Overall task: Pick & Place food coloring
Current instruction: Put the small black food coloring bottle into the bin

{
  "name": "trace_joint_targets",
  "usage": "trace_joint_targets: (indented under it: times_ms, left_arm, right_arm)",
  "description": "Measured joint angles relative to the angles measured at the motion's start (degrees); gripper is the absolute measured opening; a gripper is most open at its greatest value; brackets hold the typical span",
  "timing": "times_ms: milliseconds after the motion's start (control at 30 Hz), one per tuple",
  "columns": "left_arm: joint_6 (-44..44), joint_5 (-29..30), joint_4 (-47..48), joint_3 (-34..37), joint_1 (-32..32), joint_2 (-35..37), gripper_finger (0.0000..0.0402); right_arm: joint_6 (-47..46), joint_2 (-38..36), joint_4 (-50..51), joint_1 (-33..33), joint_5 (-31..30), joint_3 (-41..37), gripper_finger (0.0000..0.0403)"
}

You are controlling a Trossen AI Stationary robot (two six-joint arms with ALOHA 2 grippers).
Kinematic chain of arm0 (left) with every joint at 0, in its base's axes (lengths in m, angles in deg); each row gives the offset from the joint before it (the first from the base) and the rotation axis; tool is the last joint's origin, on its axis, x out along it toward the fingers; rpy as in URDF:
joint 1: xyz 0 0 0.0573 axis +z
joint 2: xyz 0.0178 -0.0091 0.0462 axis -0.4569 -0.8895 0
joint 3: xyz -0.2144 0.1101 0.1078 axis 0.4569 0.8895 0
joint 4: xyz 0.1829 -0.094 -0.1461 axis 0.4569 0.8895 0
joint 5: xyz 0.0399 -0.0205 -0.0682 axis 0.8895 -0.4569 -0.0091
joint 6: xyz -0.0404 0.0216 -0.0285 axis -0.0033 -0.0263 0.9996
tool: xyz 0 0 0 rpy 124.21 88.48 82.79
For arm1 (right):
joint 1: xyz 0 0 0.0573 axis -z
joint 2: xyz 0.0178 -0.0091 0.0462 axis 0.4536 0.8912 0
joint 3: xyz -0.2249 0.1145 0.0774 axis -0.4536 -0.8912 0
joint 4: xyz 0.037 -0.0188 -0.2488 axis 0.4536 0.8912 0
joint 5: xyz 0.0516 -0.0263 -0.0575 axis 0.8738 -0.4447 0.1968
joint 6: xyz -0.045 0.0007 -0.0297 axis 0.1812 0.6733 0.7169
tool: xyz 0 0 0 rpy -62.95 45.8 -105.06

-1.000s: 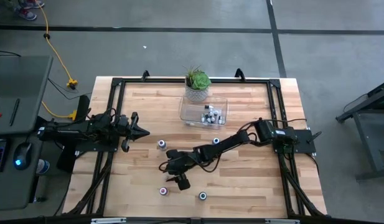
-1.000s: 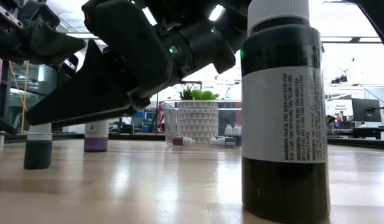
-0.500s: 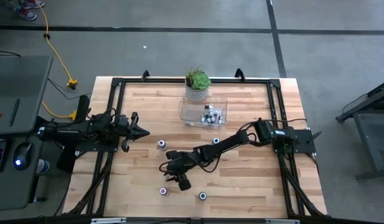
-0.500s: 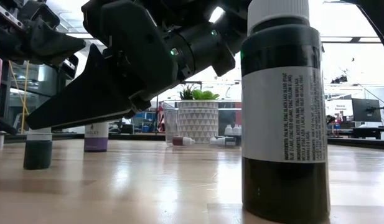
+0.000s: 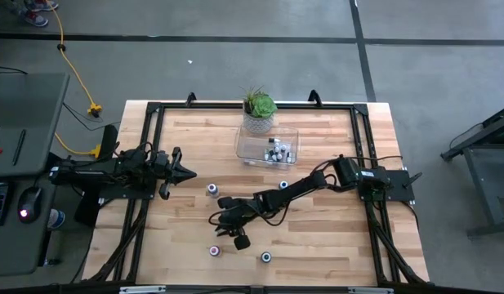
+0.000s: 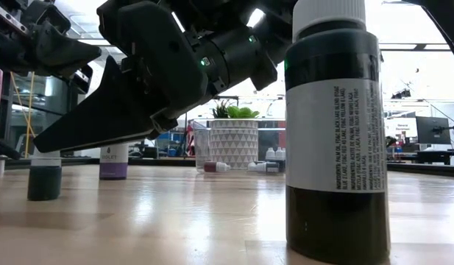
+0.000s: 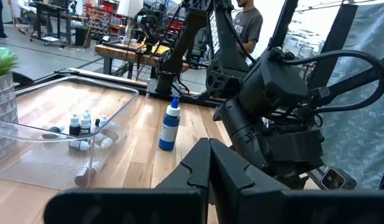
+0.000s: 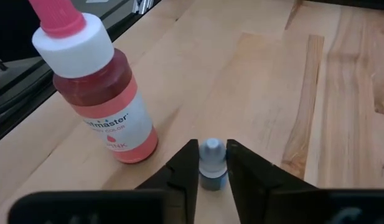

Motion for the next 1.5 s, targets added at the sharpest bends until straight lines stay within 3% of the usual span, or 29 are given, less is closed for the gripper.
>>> trace_joint_targets:
  times_ms: [233,1200,1500]
  left_arm:
    - [0.00,0.00,0.00,-0.02,-0.02,0.00,0.0000]
    - [0.00,0.00,0.00,-0.01,0.00,0.00,0.0000]
    - [0.00,-0.01,0.00,-0.01,-0.01,0.00,0.0000]
  right_arm:
    - [0.00,0.00,0.19,0.00,-0.18,0.00,0.0048]
    - [-2.17,-0.72,3.07,-0.04,0.14,0.06,0.0033]
    - [-0.20,-6.35,14.04,1.33,-1.37,-0.13,0.0033]
